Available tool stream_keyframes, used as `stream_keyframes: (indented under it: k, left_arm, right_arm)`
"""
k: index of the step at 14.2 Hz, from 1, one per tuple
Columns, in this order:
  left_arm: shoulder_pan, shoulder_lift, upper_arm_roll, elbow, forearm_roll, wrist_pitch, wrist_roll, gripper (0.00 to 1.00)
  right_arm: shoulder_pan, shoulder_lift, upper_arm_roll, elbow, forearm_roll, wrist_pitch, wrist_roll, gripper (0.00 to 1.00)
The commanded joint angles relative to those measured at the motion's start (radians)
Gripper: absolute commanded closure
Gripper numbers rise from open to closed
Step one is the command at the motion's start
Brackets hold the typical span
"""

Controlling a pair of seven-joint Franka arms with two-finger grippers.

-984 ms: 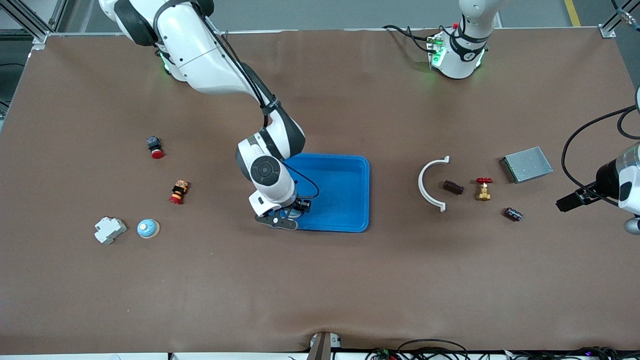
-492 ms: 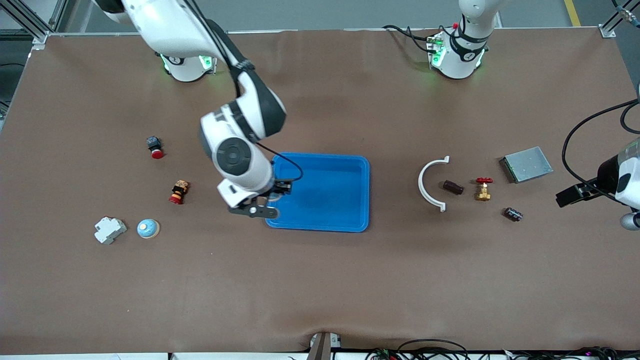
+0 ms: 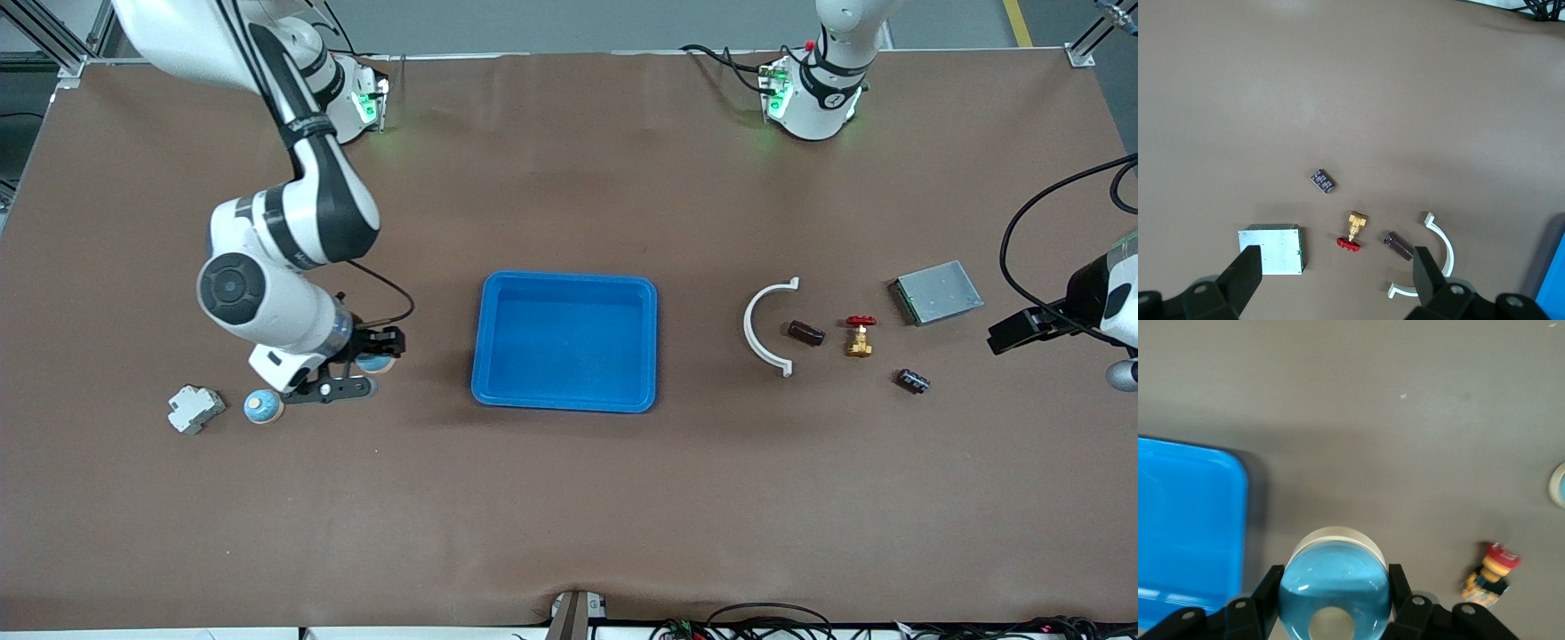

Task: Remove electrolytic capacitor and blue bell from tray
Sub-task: 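Carry the bell beside the first bell with the right gripper while the left gripper withdraws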

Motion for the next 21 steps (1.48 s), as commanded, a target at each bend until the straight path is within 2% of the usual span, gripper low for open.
stream_keyframes:
  k: [1,8,12,15,21]
  left_arm:
    - [0.010,-0.034,-0.001,-0.001,-0.035,-0.024,0.031,0.00]
    - [0.010,-0.039,-0.001,-0.001,-0.036,-0.024,0.071,0.00]
    - [0.009,-0.053,-0.005,0.008,-0.036,-0.049,0.071,0.00]
    - [0.009,-0.057,-0.007,0.008,-0.035,-0.070,0.071,0.00]
    - [-0.002,-0.091,0.001,0.008,-0.038,-0.086,0.074,0.00]
  right_arm:
    - [-0.041,-0.035,0.019,-0.106,-0.013,0.117,-0.074,1.00]
    - [-0.088,0.107,0.019,-0.091,-0.025,0.254,-0.129,1.00]
    - [-0.099,0.158,0.019,-0.058,-0.025,0.257,-0.132,1.00]
    - [-0.133,0.217,0.021,-0.019,-0.021,0.257,-0.206,1.00]
    - [-0.136,0.255,0.021,0.009,-0.015,0.265,-0.217,1.00]
